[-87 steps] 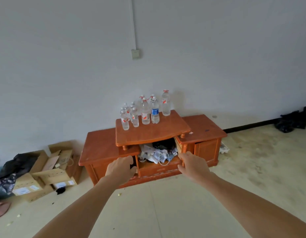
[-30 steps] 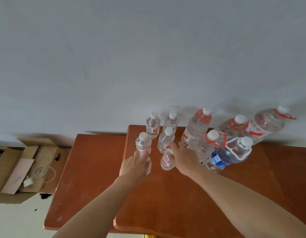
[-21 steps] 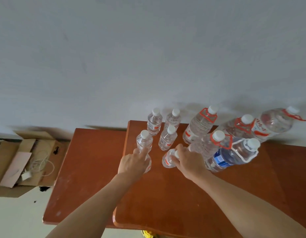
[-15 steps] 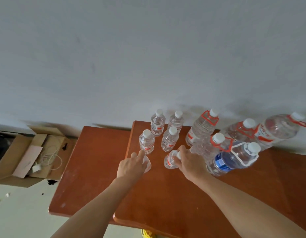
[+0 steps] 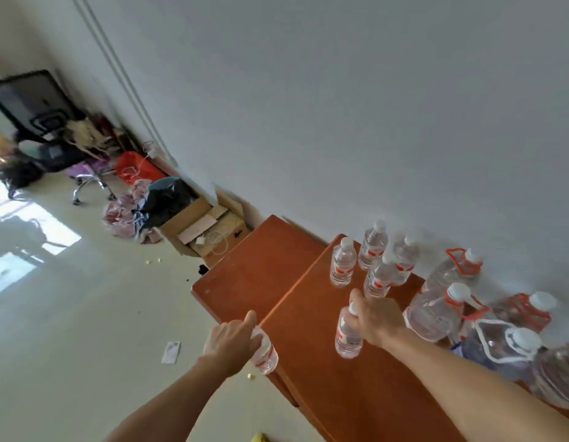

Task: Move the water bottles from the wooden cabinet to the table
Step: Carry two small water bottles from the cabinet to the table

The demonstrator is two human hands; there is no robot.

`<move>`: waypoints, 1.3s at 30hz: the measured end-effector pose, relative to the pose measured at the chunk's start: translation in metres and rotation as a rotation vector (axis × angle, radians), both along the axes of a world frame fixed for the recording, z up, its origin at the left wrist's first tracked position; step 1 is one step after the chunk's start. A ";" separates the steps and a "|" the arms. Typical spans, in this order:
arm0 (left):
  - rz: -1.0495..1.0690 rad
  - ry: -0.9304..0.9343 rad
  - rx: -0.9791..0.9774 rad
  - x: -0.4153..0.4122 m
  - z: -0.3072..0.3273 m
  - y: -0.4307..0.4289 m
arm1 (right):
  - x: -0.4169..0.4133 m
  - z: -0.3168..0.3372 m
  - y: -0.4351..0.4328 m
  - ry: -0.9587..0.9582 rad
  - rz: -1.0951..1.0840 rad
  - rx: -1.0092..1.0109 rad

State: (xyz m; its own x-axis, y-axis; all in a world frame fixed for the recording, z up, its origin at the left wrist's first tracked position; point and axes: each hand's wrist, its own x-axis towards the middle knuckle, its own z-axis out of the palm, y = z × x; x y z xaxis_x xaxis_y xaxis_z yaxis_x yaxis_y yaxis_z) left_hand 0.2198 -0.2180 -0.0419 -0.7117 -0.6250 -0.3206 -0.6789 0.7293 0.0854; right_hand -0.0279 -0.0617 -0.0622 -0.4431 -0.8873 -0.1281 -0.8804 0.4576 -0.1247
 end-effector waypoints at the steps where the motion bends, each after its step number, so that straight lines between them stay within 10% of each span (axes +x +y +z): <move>1: 0.052 0.005 -0.003 0.020 0.005 0.004 | 0.010 0.004 -0.006 0.001 0.069 0.003; 13: 0.740 0.064 -0.137 0.314 0.053 0.073 | 0.244 0.058 -0.110 0.062 0.793 -0.089; 39: 1.609 -0.001 -0.149 0.899 0.044 0.257 | 0.941 0.046 -0.134 -0.083 1.524 -0.008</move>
State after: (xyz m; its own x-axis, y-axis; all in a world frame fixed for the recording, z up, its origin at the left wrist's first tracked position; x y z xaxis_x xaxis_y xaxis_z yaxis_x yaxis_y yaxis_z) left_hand 1.1184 0.0386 0.0025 0.6781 -0.7095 -0.1917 -0.7094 -0.7001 0.0817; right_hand 0.9129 -0.1955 -0.0167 0.8725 -0.4785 -0.0987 -0.4885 -0.8507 -0.1943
